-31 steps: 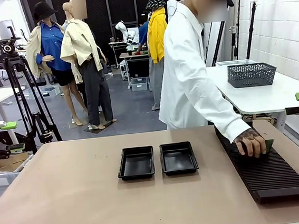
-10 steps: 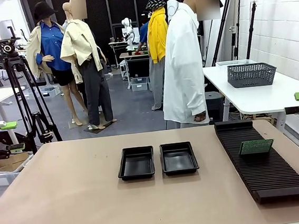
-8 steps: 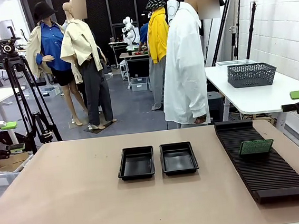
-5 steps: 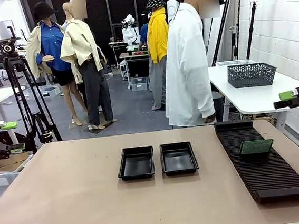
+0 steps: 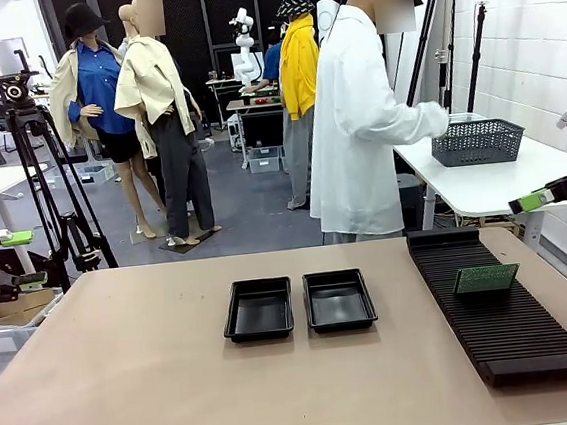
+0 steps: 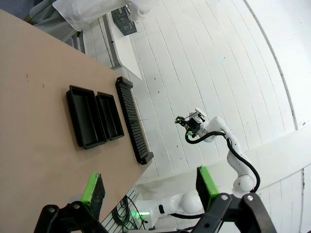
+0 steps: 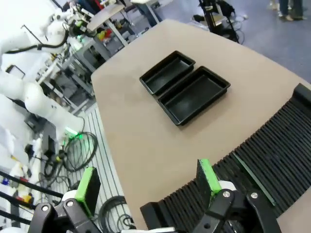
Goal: Inspect and transfer BCBs to ESD trays.
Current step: Pick up the Blank PCB from the PCB Rack and place it in the left ESD tray.
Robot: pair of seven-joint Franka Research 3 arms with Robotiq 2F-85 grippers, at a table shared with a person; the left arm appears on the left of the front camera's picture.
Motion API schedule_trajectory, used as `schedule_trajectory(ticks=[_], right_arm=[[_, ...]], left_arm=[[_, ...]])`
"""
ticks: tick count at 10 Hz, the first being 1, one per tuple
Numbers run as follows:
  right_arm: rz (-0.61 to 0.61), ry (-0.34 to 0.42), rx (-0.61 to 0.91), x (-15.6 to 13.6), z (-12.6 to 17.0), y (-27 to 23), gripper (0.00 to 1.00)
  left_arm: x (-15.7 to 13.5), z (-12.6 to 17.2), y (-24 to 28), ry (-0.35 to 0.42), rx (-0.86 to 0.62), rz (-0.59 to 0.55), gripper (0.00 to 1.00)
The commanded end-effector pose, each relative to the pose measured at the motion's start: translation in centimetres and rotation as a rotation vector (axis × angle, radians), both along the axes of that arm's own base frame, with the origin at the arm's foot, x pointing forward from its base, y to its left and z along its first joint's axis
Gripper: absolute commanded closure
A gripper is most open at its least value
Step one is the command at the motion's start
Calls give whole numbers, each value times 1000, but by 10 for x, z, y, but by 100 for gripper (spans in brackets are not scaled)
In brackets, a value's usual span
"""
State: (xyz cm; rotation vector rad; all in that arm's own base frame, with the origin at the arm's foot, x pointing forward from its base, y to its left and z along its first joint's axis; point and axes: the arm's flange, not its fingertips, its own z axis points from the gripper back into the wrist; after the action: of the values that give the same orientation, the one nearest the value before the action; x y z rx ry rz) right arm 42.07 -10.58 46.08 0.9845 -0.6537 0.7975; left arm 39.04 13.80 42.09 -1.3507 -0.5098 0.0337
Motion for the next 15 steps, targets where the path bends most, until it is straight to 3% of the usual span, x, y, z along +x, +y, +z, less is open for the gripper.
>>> schedule_trajectory(ticks=[1, 14, 15], right_arm=[[12, -17, -36, 1, -1, 4, 0], [10, -5, -21, 0, 0, 0, 0], [-3, -20, -75, 12, -2, 3, 0]], left_arm=[[-2, 2, 1, 11, -21, 1, 0], [-2, 2, 1, 11, -21, 1, 0], [-2, 2, 1, 11, -21, 1, 0]])
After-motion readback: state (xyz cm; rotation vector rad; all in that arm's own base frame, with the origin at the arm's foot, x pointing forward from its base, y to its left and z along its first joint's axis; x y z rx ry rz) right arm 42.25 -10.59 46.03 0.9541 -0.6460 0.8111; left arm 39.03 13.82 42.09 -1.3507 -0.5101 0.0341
